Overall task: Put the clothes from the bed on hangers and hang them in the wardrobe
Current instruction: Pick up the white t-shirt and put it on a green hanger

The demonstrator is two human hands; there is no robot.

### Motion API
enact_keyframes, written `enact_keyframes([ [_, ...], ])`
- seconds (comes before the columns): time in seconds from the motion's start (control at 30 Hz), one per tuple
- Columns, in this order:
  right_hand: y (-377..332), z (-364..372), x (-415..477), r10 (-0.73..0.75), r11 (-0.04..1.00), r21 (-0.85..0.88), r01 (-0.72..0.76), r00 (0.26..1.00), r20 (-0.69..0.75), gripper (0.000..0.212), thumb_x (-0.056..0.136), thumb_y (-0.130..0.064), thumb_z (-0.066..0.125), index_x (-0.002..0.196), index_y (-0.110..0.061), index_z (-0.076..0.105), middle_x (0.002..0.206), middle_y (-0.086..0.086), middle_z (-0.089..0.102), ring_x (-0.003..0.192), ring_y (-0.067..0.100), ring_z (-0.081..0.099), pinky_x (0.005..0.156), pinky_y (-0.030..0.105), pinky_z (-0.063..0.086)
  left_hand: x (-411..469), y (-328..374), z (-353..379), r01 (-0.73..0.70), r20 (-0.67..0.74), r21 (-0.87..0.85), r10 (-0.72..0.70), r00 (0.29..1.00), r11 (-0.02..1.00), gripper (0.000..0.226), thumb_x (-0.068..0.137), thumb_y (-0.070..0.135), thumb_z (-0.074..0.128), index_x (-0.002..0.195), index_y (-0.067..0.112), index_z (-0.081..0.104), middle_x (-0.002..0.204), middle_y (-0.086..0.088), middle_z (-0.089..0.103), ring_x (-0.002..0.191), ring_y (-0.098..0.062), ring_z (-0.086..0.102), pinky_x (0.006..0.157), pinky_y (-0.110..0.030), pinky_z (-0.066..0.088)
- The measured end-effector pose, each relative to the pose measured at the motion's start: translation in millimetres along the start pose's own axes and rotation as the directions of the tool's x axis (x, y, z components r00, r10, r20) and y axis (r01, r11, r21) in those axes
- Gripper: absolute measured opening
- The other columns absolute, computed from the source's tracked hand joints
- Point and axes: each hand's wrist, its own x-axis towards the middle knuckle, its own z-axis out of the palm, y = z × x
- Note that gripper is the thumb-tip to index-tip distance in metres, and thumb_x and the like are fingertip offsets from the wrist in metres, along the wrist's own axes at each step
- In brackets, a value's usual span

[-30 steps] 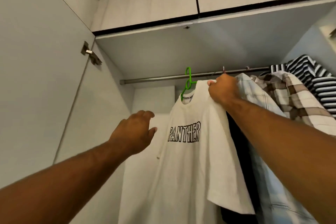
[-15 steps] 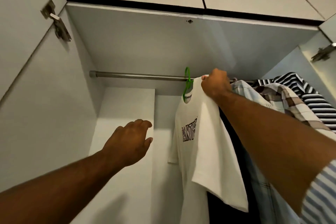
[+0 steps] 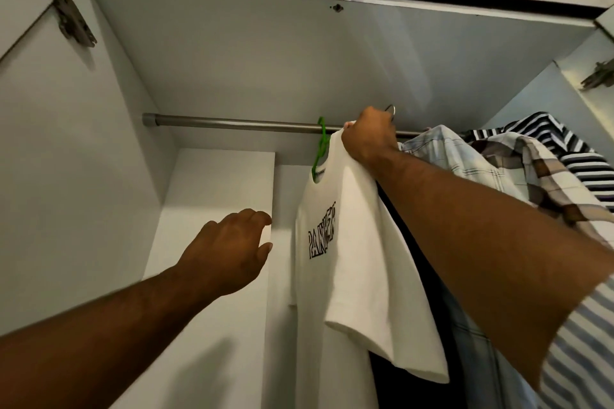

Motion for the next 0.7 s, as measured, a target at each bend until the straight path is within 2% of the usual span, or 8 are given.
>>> enact_keyframes([
  [0.13,-4,6,-9,-0.026,0.999,0.020,0.026,1.000,0.017,0.028,0.097,-0.020,0.058,0.114,0.002,0.066,0.120,0.022,0.065,0.111,0.040,0.063,0.087,0.036,0.051,2,-1,12,0.013,0.017,0.033,-0.014,1.000,0.999,0.048,0.104,0.046,0.039,0.149,0.029,0.032,0.151,0.009,0.041,0.135,-0.014,0.045,0.106,-0.036,0.041],
  [0.27,-12,12,-17,-0.086,0.996,0.025,0.085,0.995,0.053,0.020,0.094,-0.014,0.058,0.106,-0.001,0.066,0.106,0.015,0.065,0.099,0.034,0.065,0.071,0.031,0.045,2,3,25,0.028,0.040,0.045,-0.030,0.999,0.999,0.049,0.104,0.045,0.039,0.149,0.028,0.033,0.151,0.009,0.042,0.135,-0.015,0.045,0.105,-0.036,0.042],
  [0.37,-12,15,-19,-0.106,0.994,0.031,0.104,0.993,0.060,0.019,0.093,-0.015,0.058,0.106,-0.003,0.066,0.099,0.010,0.060,0.083,0.026,0.055,0.070,0.027,0.042,4,6,35,0.030,0.040,0.039,-0.032,0.999,0.999,0.048,0.104,0.046,0.039,0.149,0.029,0.033,0.151,0.010,0.041,0.135,-0.014,0.045,0.105,-0.035,0.042],
  [0.43,-10,17,-21,-0.100,0.995,0.027,0.098,0.993,0.066,0.018,0.095,-0.018,0.058,0.105,-0.005,0.065,0.099,0.010,0.059,0.081,0.025,0.051,0.070,0.028,0.041,5,6,39,0.028,0.037,0.036,-0.029,0.999,0.999,0.048,0.104,0.046,0.039,0.149,0.030,0.032,0.151,0.010,0.041,0.134,-0.014,0.046,0.105,-0.035,0.042],
  [0.5,-9,18,-25,-0.088,0.996,-0.019,0.089,0.993,0.076,0.021,0.097,-0.026,0.056,0.107,-0.009,0.064,0.102,0.010,0.060,0.084,0.027,0.052,0.070,0.030,0.039,5,5,43,0.029,0.031,0.031,-0.030,0.999,0.999,0.048,0.104,0.046,0.038,0.148,0.030,0.032,0.150,0.010,0.042,0.134,-0.013,0.046,0.105,-0.036,0.042],
  [0.6,-8,19,-30,-0.106,0.987,-0.118,0.112,0.993,0.058,0.033,0.097,-0.039,0.052,0.114,-0.013,0.064,0.117,0.010,0.065,0.104,0.033,0.062,0.075,0.032,0.036,3,-1,46,0.046,0.030,0.016,-0.046,0.998,0.999,0.047,0.104,0.046,0.039,0.148,0.029,0.033,0.149,0.011,0.043,0.133,-0.013,0.047,0.104,-0.036,0.043],
  [0.7,-3,18,-34,-0.114,0.981,-0.151,0.119,0.992,0.046,0.050,0.097,-0.046,0.050,0.131,-0.009,0.055,0.133,0.015,0.056,0.119,0.036,0.056,0.081,0.036,0.040,-3,-8,48,0.062,0.037,-0.012,-0.062,0.997,0.998,0.047,0.104,0.045,0.040,0.147,0.029,0.035,0.148,0.010,0.044,0.132,-0.014,0.048,0.103,-0.036,0.044],
])
